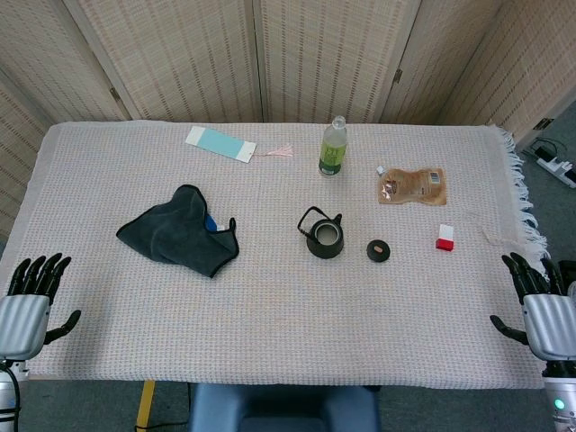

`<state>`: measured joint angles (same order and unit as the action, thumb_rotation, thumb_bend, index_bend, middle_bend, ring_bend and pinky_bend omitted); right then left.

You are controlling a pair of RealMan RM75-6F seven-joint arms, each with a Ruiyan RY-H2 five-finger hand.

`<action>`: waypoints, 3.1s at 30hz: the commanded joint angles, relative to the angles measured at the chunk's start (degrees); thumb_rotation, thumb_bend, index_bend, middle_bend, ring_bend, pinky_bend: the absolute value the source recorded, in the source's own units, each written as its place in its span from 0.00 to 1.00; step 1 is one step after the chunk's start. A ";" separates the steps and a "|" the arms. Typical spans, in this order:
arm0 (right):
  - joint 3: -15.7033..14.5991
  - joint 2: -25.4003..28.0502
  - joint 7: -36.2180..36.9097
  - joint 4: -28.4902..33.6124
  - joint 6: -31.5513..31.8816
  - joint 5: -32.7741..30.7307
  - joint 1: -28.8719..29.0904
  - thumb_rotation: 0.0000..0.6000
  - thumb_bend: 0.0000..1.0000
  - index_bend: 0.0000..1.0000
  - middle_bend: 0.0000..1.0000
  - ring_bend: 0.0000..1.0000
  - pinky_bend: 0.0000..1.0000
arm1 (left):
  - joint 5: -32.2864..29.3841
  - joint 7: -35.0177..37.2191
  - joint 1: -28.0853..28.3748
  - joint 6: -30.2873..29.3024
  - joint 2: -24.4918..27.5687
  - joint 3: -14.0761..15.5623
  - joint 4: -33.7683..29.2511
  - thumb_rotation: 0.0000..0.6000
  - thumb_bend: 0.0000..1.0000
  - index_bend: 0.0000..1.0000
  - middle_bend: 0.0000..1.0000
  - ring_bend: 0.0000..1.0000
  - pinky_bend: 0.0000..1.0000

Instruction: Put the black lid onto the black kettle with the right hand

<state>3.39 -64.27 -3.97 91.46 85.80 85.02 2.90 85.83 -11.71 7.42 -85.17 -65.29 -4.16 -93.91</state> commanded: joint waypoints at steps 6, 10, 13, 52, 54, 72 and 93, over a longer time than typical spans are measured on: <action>0.33 -0.03 -0.55 0.40 -0.38 -0.53 0.19 1.00 0.19 0.07 0.12 0.20 0.05 | -0.52 -0.13 0.48 0.58 -0.39 -0.19 0.22 1.00 0.24 0.05 0.03 0.03 0.00; 0.22 -0.04 -0.11 0.57 -0.19 0.02 0.19 1.00 0.19 0.07 0.12 0.20 0.07 | -0.11 -0.06 0.45 0.29 -0.50 0.00 0.49 1.00 0.24 0.05 0.03 0.03 0.00; 0.24 -0.08 0.31 0.52 -0.03 0.22 0.16 1.00 0.19 0.07 0.12 0.20 0.07 | -0.13 0.23 0.34 0.09 -0.53 0.05 0.43 1.00 0.24 0.06 0.03 0.04 0.00; 8.45 -13.22 -12.03 -12.09 -38.12 -12.83 32.15 1.00 0.19 0.25 0.25 0.29 0.33 | -0.08 0.40 -1.83 -2.02 0.98 1.28 -0.44 1.00 0.24 0.10 0.04 0.09 0.00; 8.51 -14.20 -12.36 -13.48 -38.31 -13.32 32.91 1.00 0.19 0.25 0.25 0.32 0.37 | -0.04 0.42 -1.89 -2.09 1.07 1.30 -0.47 1.00 0.24 0.11 0.04 0.09 0.00; 5.65 -17.93 -17.21 -17.27 -40.86 -18.02 36.23 1.00 0.19 0.25 0.26 0.73 0.82 | 0.20 0.79 -1.72 -1.14 0.94 1.60 -1.11 1.00 0.24 0.14 0.05 0.12 0.00; 4.78 -22.53 -20.13 -23.50 -44.25 -23.42 40.52 1.00 0.19 0.31 0.34 0.75 0.83 | -0.68 2.70 -2.07 -0.93 2.06 1.40 -0.85 1.00 0.24 0.15 0.05 0.12 0.00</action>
<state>8.22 -86.69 -23.94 68.10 41.67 61.78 43.27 85.19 -9.05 5.38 -86.11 -63.20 -2.78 -94.80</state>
